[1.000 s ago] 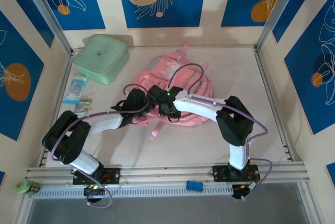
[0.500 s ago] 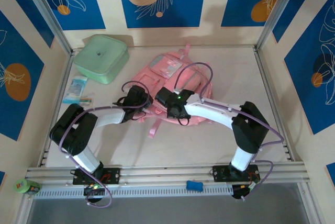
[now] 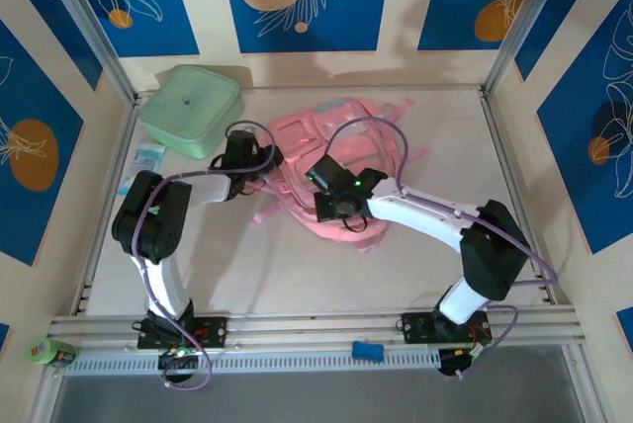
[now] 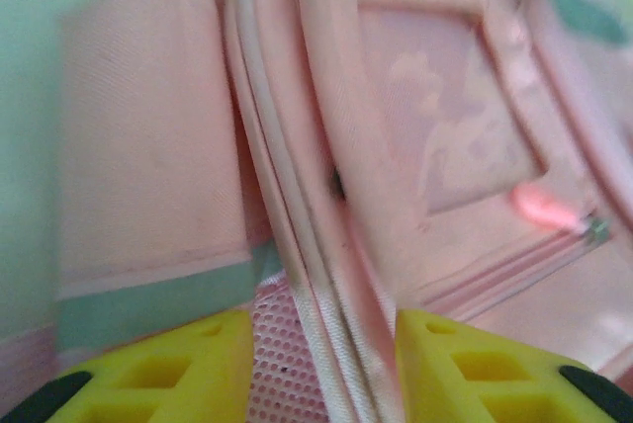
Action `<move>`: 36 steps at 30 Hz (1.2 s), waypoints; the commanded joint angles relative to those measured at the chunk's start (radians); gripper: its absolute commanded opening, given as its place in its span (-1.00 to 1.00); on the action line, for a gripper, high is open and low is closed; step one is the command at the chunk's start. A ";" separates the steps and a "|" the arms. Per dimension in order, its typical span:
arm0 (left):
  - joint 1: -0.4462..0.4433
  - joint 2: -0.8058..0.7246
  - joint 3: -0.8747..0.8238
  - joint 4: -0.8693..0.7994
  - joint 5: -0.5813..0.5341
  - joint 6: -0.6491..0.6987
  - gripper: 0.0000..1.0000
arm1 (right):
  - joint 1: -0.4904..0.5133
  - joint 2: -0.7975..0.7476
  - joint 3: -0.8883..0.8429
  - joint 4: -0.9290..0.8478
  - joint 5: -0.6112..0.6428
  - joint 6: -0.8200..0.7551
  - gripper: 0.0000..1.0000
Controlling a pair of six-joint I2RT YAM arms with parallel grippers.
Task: Pack the student bag
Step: Zip the student bag at the center of the table.
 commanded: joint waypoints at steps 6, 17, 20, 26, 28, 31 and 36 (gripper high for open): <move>0.027 -0.215 -0.085 -0.168 0.114 -0.020 0.01 | 0.041 0.079 0.081 0.030 -0.074 0.042 -1.00; -0.202 -0.447 -0.336 -0.059 0.018 -0.404 0.07 | 0.038 0.013 -0.028 0.052 -0.067 0.085 -1.00; -0.234 -0.466 -0.363 -0.068 -0.032 -0.475 0.08 | 0.039 0.008 -0.036 0.064 -0.071 0.088 -1.00; -0.270 -0.424 -0.368 0.065 -0.056 -0.543 -0.02 | 0.051 0.010 -0.038 0.087 -0.082 0.097 -1.00; -0.283 -0.412 -0.337 0.046 -0.063 -0.535 -0.04 | 0.057 0.016 -0.036 0.089 -0.078 0.097 -1.00; -0.303 -0.403 -0.337 0.076 -0.095 -0.544 -0.14 | 0.061 0.028 -0.027 0.086 -0.071 0.106 -1.00; -0.306 -0.382 -0.331 0.100 -0.098 -0.521 -0.48 | 0.060 0.040 0.005 0.072 -0.051 0.101 -1.00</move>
